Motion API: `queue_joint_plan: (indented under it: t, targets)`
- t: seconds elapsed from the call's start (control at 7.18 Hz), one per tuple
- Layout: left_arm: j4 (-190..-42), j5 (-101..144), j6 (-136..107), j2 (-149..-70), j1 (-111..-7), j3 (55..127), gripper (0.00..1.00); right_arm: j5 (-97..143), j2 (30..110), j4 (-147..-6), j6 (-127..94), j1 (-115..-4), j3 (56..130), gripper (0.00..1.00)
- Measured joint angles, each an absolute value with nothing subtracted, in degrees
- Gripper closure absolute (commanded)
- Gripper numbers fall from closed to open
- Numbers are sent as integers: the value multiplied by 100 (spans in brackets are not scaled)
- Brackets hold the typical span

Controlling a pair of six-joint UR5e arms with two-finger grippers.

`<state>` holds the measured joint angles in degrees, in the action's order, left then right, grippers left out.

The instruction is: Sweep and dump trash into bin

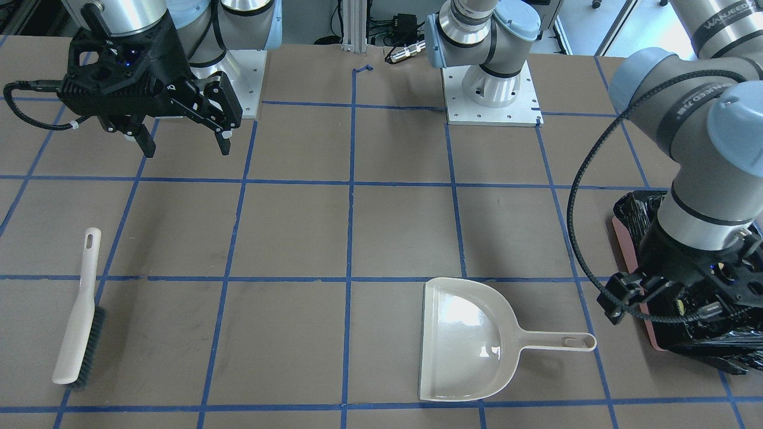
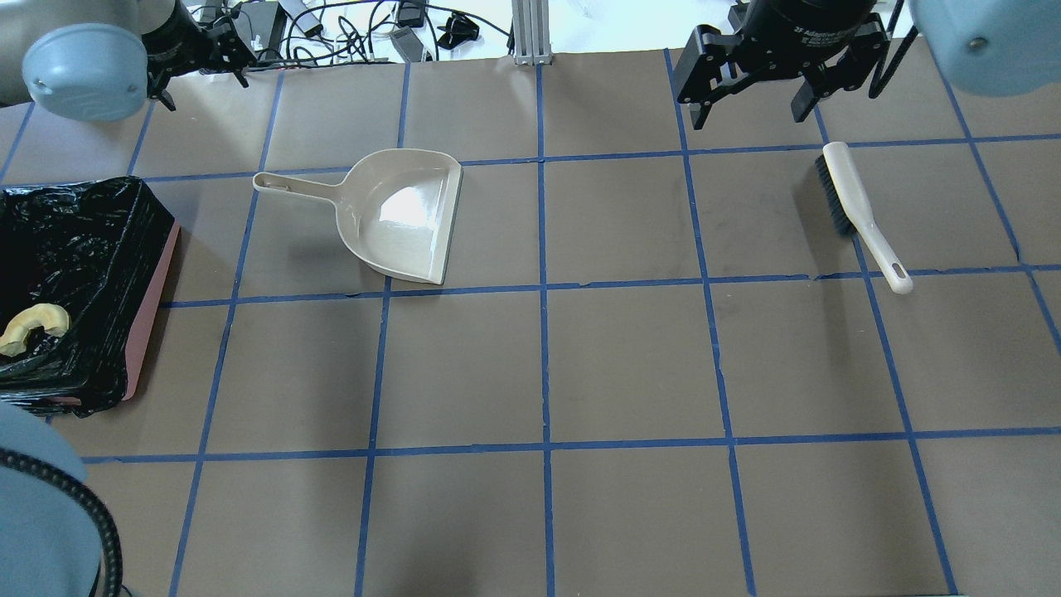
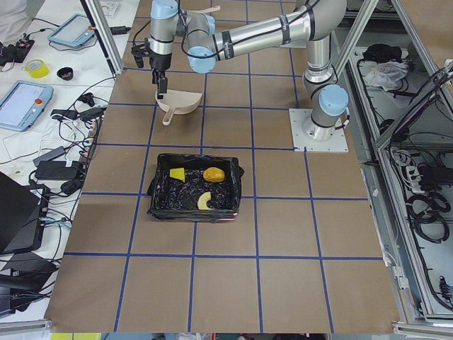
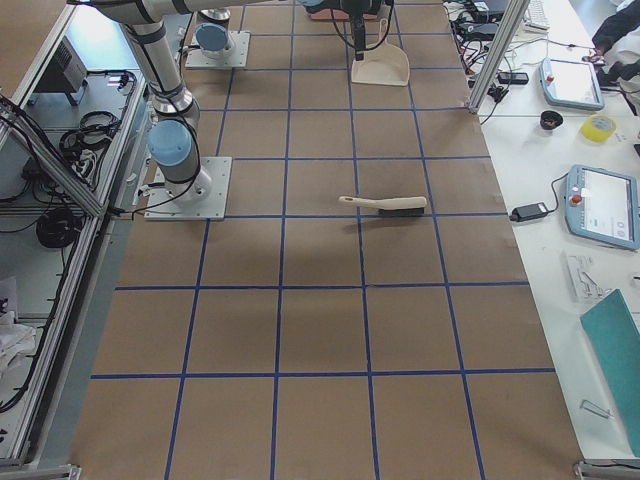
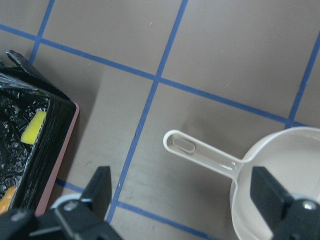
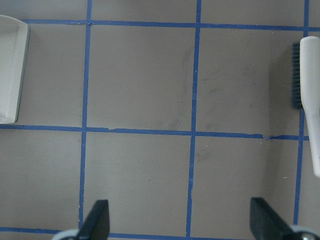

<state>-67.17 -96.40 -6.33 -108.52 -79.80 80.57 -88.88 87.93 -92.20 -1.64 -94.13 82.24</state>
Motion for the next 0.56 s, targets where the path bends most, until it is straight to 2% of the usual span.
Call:
queue_joint_plan:
  t: [0.56]
  targets:
    - [-7353, -8915, -435, -10134, -8637, 8504, 0, -8886, 8791, -9220, -171, -9413, 8235, 0]
